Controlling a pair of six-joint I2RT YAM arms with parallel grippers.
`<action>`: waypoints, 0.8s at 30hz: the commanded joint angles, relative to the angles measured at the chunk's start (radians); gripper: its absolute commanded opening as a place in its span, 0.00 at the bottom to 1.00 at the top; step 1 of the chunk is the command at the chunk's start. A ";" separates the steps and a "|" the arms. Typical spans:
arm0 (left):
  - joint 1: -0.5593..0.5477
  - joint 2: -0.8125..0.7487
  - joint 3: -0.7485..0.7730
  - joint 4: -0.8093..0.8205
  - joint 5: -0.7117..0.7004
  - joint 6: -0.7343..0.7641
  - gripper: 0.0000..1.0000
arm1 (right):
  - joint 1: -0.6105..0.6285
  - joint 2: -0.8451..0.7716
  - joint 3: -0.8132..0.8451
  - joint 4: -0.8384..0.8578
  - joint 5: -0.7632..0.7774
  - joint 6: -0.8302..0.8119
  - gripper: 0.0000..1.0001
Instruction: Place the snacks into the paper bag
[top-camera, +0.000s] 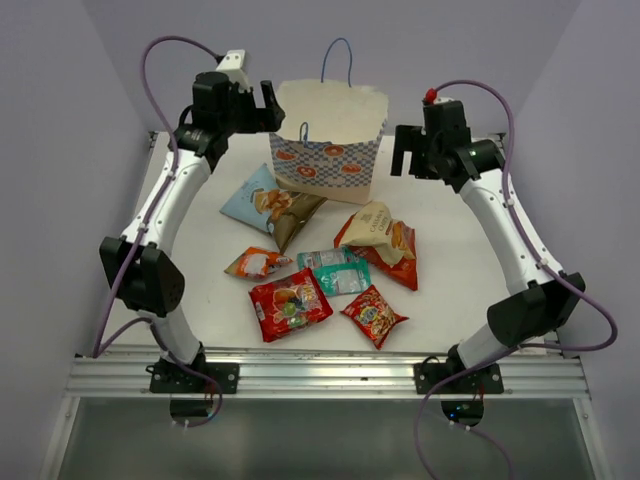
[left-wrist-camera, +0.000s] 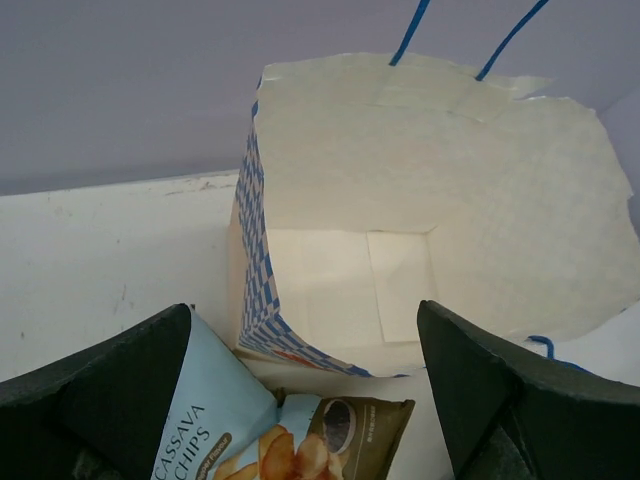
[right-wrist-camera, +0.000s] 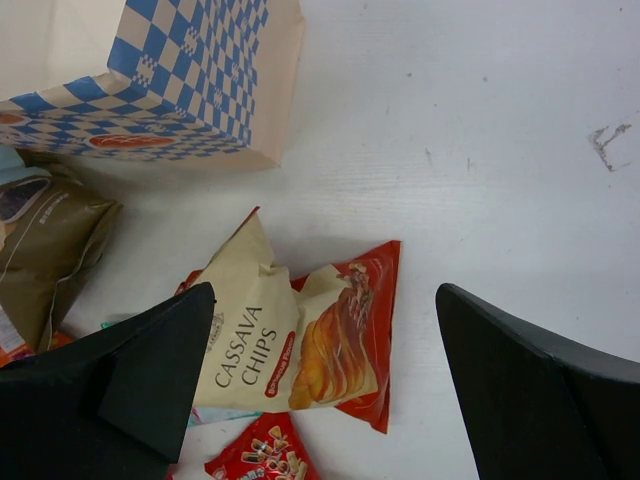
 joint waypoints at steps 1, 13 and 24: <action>0.000 0.073 0.061 0.061 -0.019 0.032 1.00 | 0.003 -0.070 -0.015 0.066 -0.009 -0.013 0.97; -0.001 0.251 0.225 0.073 -0.042 0.046 0.42 | 0.026 -0.122 -0.192 0.087 -0.109 -0.033 0.96; -0.001 0.253 0.198 0.047 -0.039 0.052 0.00 | 0.046 -0.051 -0.450 0.215 -0.271 -0.095 0.98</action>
